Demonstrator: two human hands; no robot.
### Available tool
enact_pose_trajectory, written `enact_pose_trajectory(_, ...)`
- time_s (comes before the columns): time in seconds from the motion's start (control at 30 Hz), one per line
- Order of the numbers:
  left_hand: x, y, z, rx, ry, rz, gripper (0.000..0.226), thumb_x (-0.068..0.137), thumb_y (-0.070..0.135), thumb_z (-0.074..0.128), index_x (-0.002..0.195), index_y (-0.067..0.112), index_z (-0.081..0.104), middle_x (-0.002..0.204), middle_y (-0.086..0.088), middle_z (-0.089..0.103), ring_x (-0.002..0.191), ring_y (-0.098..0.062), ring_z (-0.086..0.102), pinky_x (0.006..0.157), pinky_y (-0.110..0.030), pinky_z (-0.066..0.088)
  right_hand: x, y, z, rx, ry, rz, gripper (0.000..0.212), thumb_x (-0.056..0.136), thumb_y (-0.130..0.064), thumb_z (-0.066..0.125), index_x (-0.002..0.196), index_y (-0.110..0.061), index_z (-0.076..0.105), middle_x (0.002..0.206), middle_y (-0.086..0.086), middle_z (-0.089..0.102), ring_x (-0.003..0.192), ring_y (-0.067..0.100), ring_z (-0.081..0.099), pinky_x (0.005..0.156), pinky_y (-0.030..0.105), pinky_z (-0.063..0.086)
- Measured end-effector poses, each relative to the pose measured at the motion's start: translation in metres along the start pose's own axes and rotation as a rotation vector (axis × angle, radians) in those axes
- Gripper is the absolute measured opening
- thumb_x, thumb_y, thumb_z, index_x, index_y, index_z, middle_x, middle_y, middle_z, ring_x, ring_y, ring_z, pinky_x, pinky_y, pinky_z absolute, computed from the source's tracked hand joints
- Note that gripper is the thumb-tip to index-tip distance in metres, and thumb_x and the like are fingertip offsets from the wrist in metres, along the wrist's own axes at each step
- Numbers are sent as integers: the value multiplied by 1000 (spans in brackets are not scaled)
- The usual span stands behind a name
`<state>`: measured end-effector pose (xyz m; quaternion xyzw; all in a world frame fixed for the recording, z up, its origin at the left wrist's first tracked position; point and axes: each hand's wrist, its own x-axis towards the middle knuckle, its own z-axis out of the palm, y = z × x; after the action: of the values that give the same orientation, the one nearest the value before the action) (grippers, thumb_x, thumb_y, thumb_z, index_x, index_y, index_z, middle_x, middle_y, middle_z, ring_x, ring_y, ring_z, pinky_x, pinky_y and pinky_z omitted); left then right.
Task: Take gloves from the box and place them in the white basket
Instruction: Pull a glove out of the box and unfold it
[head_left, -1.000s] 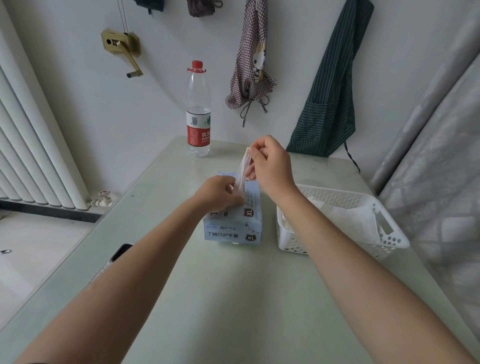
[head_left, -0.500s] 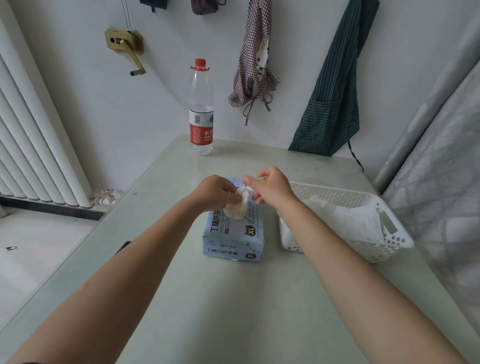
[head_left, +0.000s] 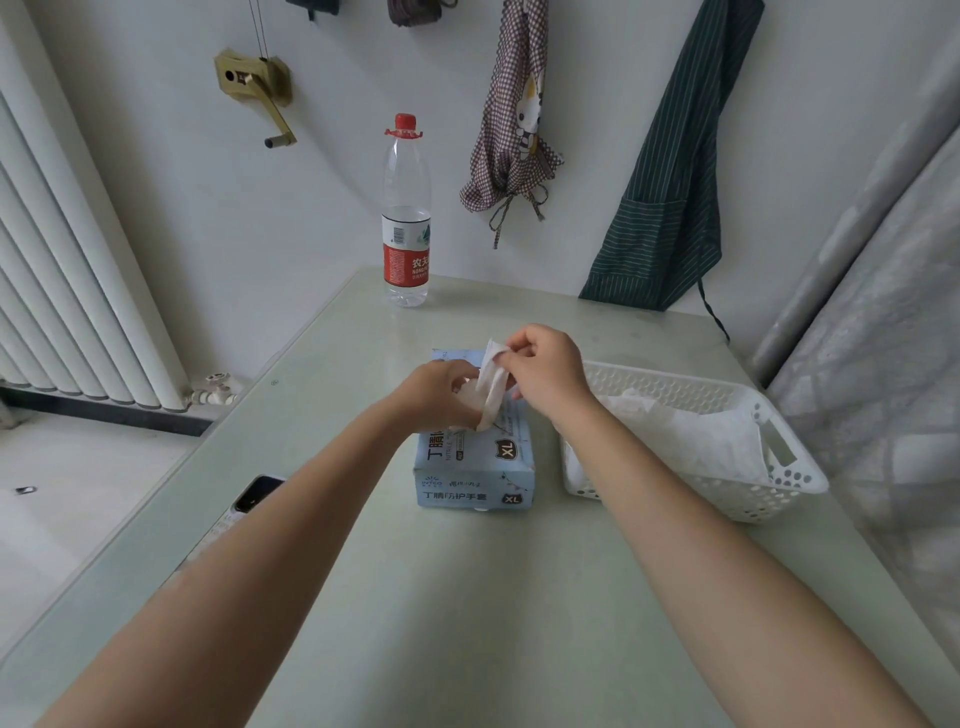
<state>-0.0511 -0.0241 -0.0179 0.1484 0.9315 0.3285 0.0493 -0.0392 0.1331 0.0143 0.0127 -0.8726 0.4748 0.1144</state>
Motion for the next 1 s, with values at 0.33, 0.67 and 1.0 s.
enact_pose_trajectory(0.33, -3, 3, -11, -136, -121, -66, 83, 66, 32, 86, 137, 29, 43, 118, 4, 58, 103, -19, 61, 87, -35, 54, 9, -8, -12, 114, 194, -77, 6, 96, -14, 54, 92, -15, 58, 74, -4, 54, 70, 15, 55, 66, 24, 44)
enact_pose_trajectory(0.67, -3, 12, -11, 162, -150, -68, 67, 76, 19, 78, 134, 14, 44, 118, -5, 60, 103, -22, 55, 83, -31, 48, 4, -41, -39, 196, 235, -132, 7, 100, -17, 45, 99, -16, 52, 79, -5, 54, 75, 17, 54, 73, 38, 50)
enact_pose_trajectory(1.0, -6, 48, -27, -397, -163, 182, 85, 74, 25, 83, 146, 32, 37, 148, 5, 44, 137, -13, 39, 111, -35, 33, -5, -41, -58, 421, 15, 107, 19, 99, -19, 53, 107, -3, 59, 74, 6, 55, 34, 1, 44, 36, 15, 35)
